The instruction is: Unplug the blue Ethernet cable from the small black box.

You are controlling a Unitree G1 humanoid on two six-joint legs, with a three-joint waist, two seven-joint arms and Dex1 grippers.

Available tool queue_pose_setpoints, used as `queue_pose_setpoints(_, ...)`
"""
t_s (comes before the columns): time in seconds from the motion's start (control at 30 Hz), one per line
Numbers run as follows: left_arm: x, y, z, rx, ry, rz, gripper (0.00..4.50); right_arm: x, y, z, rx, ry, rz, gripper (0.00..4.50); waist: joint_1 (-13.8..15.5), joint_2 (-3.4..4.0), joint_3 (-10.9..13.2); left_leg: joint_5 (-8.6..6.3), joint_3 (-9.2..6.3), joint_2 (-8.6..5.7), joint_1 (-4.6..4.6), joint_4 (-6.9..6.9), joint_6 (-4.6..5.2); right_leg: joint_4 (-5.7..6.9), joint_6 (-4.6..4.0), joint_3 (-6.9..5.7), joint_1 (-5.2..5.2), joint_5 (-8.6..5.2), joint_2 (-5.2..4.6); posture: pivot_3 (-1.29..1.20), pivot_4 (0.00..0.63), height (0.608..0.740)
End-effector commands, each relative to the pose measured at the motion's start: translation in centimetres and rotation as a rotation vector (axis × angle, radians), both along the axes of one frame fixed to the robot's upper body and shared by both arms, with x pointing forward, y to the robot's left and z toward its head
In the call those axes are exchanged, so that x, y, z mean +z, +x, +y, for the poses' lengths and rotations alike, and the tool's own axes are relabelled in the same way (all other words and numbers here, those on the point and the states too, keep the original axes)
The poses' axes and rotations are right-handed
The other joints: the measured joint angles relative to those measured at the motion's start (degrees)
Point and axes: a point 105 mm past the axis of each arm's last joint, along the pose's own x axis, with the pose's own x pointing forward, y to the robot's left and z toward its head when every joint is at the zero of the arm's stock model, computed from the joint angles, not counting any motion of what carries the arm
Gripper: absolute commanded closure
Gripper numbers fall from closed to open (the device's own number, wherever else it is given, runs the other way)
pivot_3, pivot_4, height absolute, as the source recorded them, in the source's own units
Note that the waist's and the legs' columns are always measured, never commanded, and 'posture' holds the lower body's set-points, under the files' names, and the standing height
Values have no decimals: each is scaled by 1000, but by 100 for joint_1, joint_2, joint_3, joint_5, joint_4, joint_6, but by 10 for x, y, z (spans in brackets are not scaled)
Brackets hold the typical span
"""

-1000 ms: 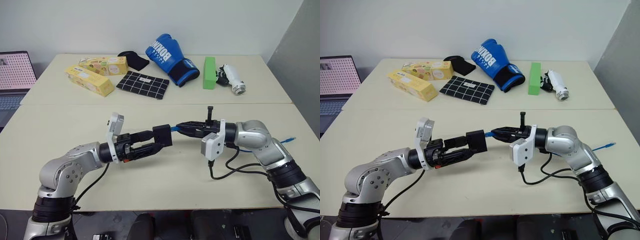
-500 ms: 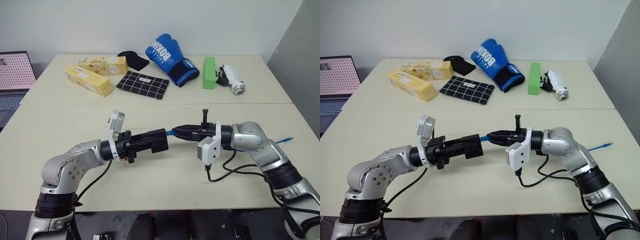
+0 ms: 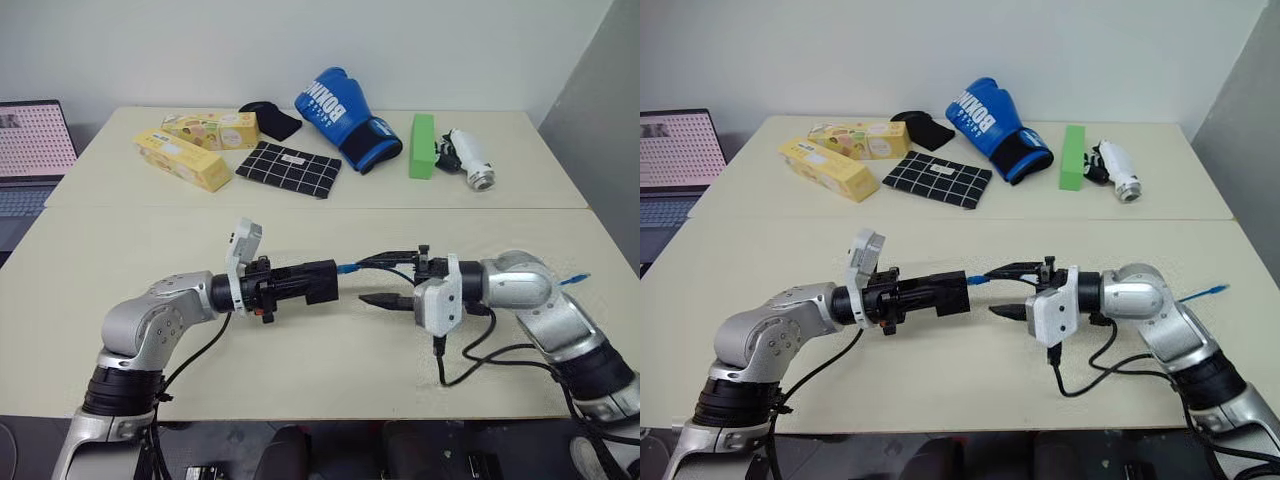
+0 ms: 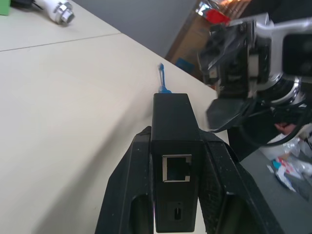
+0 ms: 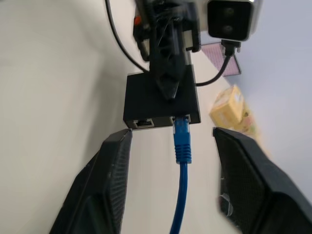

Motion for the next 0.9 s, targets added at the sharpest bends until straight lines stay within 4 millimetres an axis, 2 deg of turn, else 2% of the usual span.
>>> queue_pose_setpoints(0.03,9,-6,-7,-135,28,-107,3706,27,-13,3,-27,171,405,1279,-17,0,0,0,0,1,1,0,0,0,0,0,0,0,0,0,150,740)
queue_pose_setpoints(0.17,17,-1,-13,-189,15,-165,3706,31,-13,7,-53,267,706,1279,-18,0,0,-1,-1,1,1,0,1,1,-1,-1,-1,0,1,0,150,740)
queue_pose_setpoints(0.33,19,1,-15,-208,-1,-182,3706,20,-10,6,-106,270,846,1279,-19,0,0,-1,1,-4,-4,-1,3,-5,-1,-4,-3,-1,5,0,150,740)
queue_pose_setpoints(0.43,19,-1,-15,-209,-1,-183,3706,13,-4,7,-142,283,888,1279,-23,0,0,-2,0,-5,-12,-1,4,-17,0,-5,-5,0,5,0,150,740)
queue_pose_setpoints(0.83,17,-5,-11,-196,7,-182,3706,9,0,13,-132,284,935,1279,-20,0,0,-2,-3,-5,-16,-2,4,-17,0,-9,-7,0,6,0,150,740)
queue_pose_setpoints(0.9,17,-4,-11,-193,6,-182,3706,9,0,12,-132,278,934,1653,-20,0,0,-2,-3,-5,-16,-2,4,-17,0,-9,-7,0,6,0,150,740)
